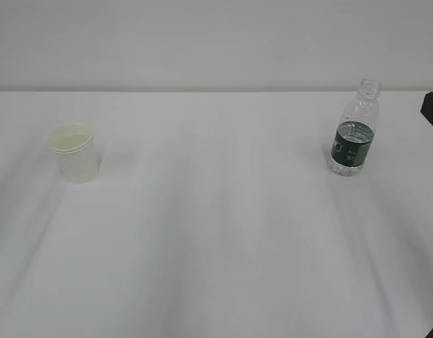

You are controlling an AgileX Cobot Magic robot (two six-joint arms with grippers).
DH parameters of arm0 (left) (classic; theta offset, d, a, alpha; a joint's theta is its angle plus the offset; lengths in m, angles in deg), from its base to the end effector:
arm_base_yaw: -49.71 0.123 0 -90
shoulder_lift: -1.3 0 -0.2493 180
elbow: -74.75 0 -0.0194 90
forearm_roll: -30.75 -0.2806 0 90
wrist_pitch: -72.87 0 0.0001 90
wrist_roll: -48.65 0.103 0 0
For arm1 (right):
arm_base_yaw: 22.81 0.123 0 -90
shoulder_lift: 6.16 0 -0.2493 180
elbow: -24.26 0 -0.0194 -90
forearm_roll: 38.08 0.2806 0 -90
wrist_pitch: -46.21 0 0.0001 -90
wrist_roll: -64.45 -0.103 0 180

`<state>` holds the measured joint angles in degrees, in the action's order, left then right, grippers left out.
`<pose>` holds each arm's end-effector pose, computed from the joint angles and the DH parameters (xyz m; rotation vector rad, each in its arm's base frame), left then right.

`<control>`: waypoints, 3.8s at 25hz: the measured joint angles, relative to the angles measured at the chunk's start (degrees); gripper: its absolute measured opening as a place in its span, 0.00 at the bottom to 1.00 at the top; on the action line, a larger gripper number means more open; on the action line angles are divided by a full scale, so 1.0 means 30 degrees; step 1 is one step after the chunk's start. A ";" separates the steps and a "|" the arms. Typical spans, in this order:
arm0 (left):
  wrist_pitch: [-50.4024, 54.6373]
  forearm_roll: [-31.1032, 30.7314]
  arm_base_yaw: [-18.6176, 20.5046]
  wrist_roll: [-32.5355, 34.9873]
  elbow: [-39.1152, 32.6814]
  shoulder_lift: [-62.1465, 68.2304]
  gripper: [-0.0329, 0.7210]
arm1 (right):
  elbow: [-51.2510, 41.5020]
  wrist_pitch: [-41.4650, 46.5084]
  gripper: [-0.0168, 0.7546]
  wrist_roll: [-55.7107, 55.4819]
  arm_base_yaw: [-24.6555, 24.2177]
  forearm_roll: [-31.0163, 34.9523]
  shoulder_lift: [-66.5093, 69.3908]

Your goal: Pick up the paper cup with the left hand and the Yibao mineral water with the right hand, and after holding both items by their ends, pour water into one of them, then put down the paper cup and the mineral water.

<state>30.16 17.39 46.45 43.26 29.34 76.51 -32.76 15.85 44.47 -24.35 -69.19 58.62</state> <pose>0.2861 -0.0324 0.2577 0.2243 1.3581 -0.0898 0.2421 0.0204 0.2081 -0.2856 1.6340 0.0992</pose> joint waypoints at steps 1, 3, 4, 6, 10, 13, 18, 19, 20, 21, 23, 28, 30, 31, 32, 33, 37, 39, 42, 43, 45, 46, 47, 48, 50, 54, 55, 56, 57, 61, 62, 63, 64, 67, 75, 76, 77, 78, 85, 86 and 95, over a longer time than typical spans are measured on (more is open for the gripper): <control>0.0279 0.0000 0.0000 0.0000 0.0000 -0.0289 0.80 | 0.0000 0.0071 0.79 0.0000 0.0000 0.0000 -0.0094; 0.0849 0.0000 0.0000 0.0000 0.0000 -0.0833 0.80 | 0.0000 0.0240 0.79 0.0000 0.0000 0.0000 -0.0318; 0.1123 0.0000 0.0000 0.0000 -0.0047 -0.1056 0.80 | 0.0000 0.0280 0.79 0.0000 0.0000 0.0000 -0.0395; 0.1618 0.0000 0.0000 0.0000 -0.0047 -0.1568 0.80 | 0.0000 0.0421 0.79 0.0000 0.0000 0.0000 -0.0609; 0.2371 0.0000 0.0000 0.0000 -0.0047 -0.2514 0.79 | 0.0000 0.0822 0.79 0.0000 0.0000 0.0000 -0.1034; 0.3024 0.0000 0.0000 0.0000 -0.0047 -0.3136 0.79 | 0.0000 0.1180 0.79 0.0000 0.0000 0.0000 -0.1409; 0.3764 0.0000 0.0000 0.0000 -0.0047 -0.3995 0.79 | 0.0000 0.1979 0.79 0.0000 0.0000 0.0000 -0.2365; 0.4004 0.0000 0.0000 0.0000 -0.0047 -0.4173 0.79 | 0.0000 0.2178 0.79 0.0000 0.0000 0.0000 -0.2533; 0.4125 -0.0036 0.0000 0.0000 -0.0047 -0.4352 0.79 | 0.0000 0.2355 0.79 0.0000 0.0000 0.0000 -0.2694; 0.4356 -0.0036 0.0000 0.0000 -0.0047 -0.4533 0.79 | 0.0000 0.2557 0.79 0.0000 0.0000 0.0000 -0.2840; 0.4859 -0.0036 0.0000 0.0000 -0.0047 -0.4846 0.78 | 0.0042 0.2956 0.79 0.0000 0.0000 0.0000 -0.3100; 0.6011 -0.0036 0.0000 0.0000 -0.0047 -0.5781 0.78 | 0.0375 0.4064 0.79 0.0000 0.0000 0.0000 -0.3818; 0.6286 -0.0036 0.0000 0.0000 -0.0047 -0.6061 0.78 | 0.0418 0.4450 0.79 0.0000 0.0000 0.0000 -0.4140; 0.6467 -0.0036 0.0000 0.0000 -0.0047 -0.6215 0.78 | 0.0418 0.4531 0.79 0.0000 0.0000 0.0000 -0.4273; 0.6639 -0.0036 0.0000 0.0000 -0.0047 -0.6364 0.78 | 0.0418 0.4618 0.79 0.0000 0.0000 -0.0041 -0.4428; 0.6815 -0.0036 0.0000 0.0000 -0.0047 -0.6444 0.78 | 0.0418 0.4738 0.79 0.0000 0.0000 -0.0113 -0.4575; 0.7402 -0.0036 0.0000 0.0000 -0.0047 -0.6687 0.78 | 0.0462 0.5466 0.79 0.0000 0.0000 -0.0255 -0.5126; 0.7706 -0.0131 0.0000 0.0000 -0.0047 -0.6823 0.78 | 0.0501 0.6014 0.79 0.0000 0.0000 -0.0255 -0.5463; 0.8140 -0.0499 0.0000 0.0000 -0.0061 -0.7032 0.78 | 0.0528 0.6446 0.79 -0.0041 0.0000 -0.0255 -0.5948; 0.8258 -0.0507 0.0000 0.0000 -0.0061 -0.7126 0.78 | 0.0528 0.6521 0.79 -0.0211 0.0000 -0.0255 -0.6121; 0.8512 -0.0552 0.0000 0.0000 -0.0061 -0.7323 0.78 | 0.0528 0.6662 0.79 -0.0472 0.0000 -0.0295 -0.6456; 0.8661 -0.0565 0.0000 0.0000 -0.0061 -0.7424 0.78 | 0.0528 0.6798 0.79 -0.0516 0.0000 -0.0425 -0.6580; 0.8839 -0.0595 0.0000 0.0000 -0.0061 -0.7575 0.78 | 0.0528 0.6937 0.79 -0.0568 0.0000 -0.0500 -0.6711; 0.9105 -0.0595 0.0000 0.0000 -0.0061 -0.7642 0.78 | 0.0528 0.7091 0.79 -0.0653 0.0000 -0.0579 -0.6799; 0.9629 -0.0595 0.0000 0.0000 -0.0061 -0.7902 0.78 | 0.0528 0.7433 0.79 -0.0695 0.0000 -0.0652 -0.6983; 1.0530 -0.0595 0.0000 0.0000 -0.0061 -0.8472 0.78 | 0.0528 0.7749 0.79 -0.0769 0.0000 -0.0652 -0.7384; 1.0810 -0.0595 0.0000 0.0000 -0.0061 -0.8630 0.77 | 0.0528 0.7845 0.79 -0.0769 0.0000 -0.0652 -0.7525; 1.1070 -0.0595 0.0000 0.0000 -0.0061 -0.8803 0.78 | 0.0528 0.7882 0.79 -0.0769 0.0000 -0.0662 -0.7616; 1.1314 -0.0595 0.0000 0.0000 -0.0061 -0.9011 0.78 | 0.0528 0.8011 0.79 -0.0769 0.0000 -0.0662 -0.7714; 1.2034 -0.0595 0.0000 0.0000 -0.0061 -0.9718 0.77 | 0.0528 0.8423 0.79 -0.0804 0.0000 -0.0694 -0.7922; 1.2122 -0.0595 0.0000 0.0000 -0.0061 -0.9769 0.77 | 0.0528 0.8489 0.79 -0.0832 0.0000 -0.0694 -0.7922; 1.2290 -0.0595 0.0000 0.0000 -0.0061 -0.9860 0.77 | 0.0528 0.8530 0.79 -0.0832 0.0000 -0.0694 -0.7922; 1.2458 -0.0595 0.0000 0.0000 -0.0061 -0.9854 0.77 | 0.0528 0.8598 0.79 -0.0877 0.0000 -0.0694 -0.7922; 1.2583 -0.0595 0.0000 0.0000 -0.0061 -0.9868 0.77 | 0.0528 0.8655 0.79 -0.1005 0.0000 -0.0694 -0.7922; 1.2617 -0.0595 0.0000 0.0000 -0.0061 -0.9868 0.76 | 0.1910 1.1316 0.79 -0.1156 0.0000 -0.0849 -0.8360; 1.2617 -0.0595 0.0000 0.0000 -0.0061 -0.9868 0.76 | 0.2044 1.1587 0.79 -0.1156 0.0000 -0.0849 -0.8400; 1.2629 -0.0595 0.0000 0.0000 -0.0061 -0.9868 0.76 | 0.2106 1.1848 0.79 -0.1156 0.0000 -0.0849 -0.8401; 1.2661 -0.0595 0.0000 0.0000 -0.0061 -0.9868 0.76 | 0.2141 1.1981 0.79 -0.1170 0.0000 -0.0849 -0.8441; 1.3003 -0.0595 0.0000 0.0000 -0.0061 -0.9868 0.75 | 0.2616 1.3499 0.79 -0.1200 0.0000 -0.0849 -0.8763; 1.3003 -0.0595 0.0000 0.0000 -0.0061 -0.9868 0.75 | 0.2863 1.4085 0.79 -0.1200 0.0000 -0.0771 -0.8763; 1.3003 -0.0595 0.0000 0.0000 -0.0061 -0.9868 0.75 | 0.4579 1.8148 0.75 -0.0496 0.0000 0.1264 -0.8804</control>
<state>69.17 15.61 46.45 43.26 29.15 46.91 -19.02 70.29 42.98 -24.35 -65.40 32.20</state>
